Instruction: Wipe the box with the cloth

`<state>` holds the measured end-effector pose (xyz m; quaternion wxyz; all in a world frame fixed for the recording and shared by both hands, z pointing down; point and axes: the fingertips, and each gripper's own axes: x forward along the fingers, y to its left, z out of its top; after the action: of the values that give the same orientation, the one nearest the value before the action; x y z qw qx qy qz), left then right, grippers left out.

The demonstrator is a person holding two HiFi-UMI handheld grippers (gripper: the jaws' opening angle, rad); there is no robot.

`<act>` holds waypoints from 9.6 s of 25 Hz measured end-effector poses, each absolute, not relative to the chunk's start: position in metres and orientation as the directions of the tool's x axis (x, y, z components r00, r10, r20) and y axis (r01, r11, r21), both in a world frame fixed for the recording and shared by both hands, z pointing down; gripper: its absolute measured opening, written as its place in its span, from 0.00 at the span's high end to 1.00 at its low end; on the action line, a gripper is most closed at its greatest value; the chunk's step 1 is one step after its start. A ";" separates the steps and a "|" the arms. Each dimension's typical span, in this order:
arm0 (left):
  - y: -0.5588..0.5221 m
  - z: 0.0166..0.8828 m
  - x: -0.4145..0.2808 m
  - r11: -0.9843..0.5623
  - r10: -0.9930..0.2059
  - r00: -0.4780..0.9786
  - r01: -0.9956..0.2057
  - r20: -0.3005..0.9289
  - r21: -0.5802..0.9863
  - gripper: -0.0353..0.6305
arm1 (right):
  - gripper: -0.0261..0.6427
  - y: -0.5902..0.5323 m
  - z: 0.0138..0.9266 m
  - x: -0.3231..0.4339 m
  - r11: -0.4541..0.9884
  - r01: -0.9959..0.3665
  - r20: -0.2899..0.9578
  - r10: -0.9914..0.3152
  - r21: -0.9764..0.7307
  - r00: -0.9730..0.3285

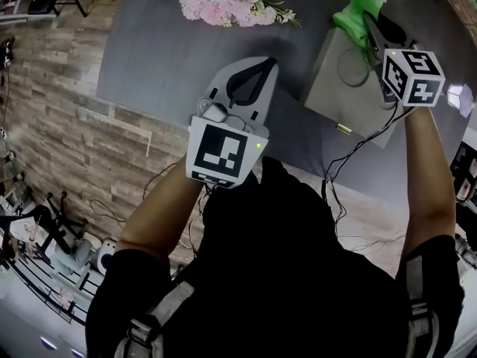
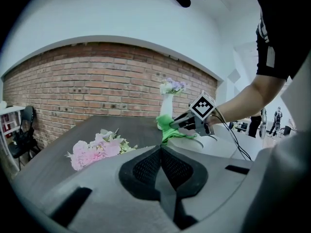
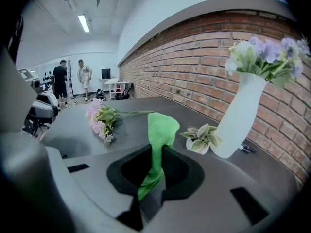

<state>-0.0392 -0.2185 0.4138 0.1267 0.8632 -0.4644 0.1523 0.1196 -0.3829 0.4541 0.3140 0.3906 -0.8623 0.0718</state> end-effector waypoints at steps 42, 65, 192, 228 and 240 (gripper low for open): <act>-0.178 0.409 0.107 -0.657 -0.668 0.598 -0.753 0.443 0.026 0.93 | 0.88 -0.334 0.465 0.322 0.561 -0.820 0.570 -0.711 0.109 -0.411; -0.146 0.403 0.137 -0.691 -0.644 0.621 -0.723 0.446 0.009 0.93 | 0.88 -0.273 0.476 0.339 0.533 -0.843 0.606 -0.696 0.076 -0.385; -0.116 0.370 0.082 -0.672 -0.692 0.632 -0.741 0.350 0.009 0.93 | 0.88 -0.248 0.372 0.275 0.495 -0.868 0.583 -0.697 -0.030 -0.418; -0.124 0.401 -0.011 -0.686 -0.647 0.646 -0.725 0.405 0.059 0.93 | 0.88 -0.240 0.442 0.174 0.516 -0.851 0.651 -0.615 -0.095 -0.445; -0.121 0.405 0.057 -0.737 -0.595 0.683 -0.674 0.424 0.050 0.93 | 0.88 -0.228 0.444 0.250 0.449 -0.887 0.644 -0.648 -0.109 -0.407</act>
<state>0.0568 -0.1212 0.4050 0.1015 0.9116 -0.3479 0.1941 0.2495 -0.2277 0.4439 0.2669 0.4747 -0.8081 0.2243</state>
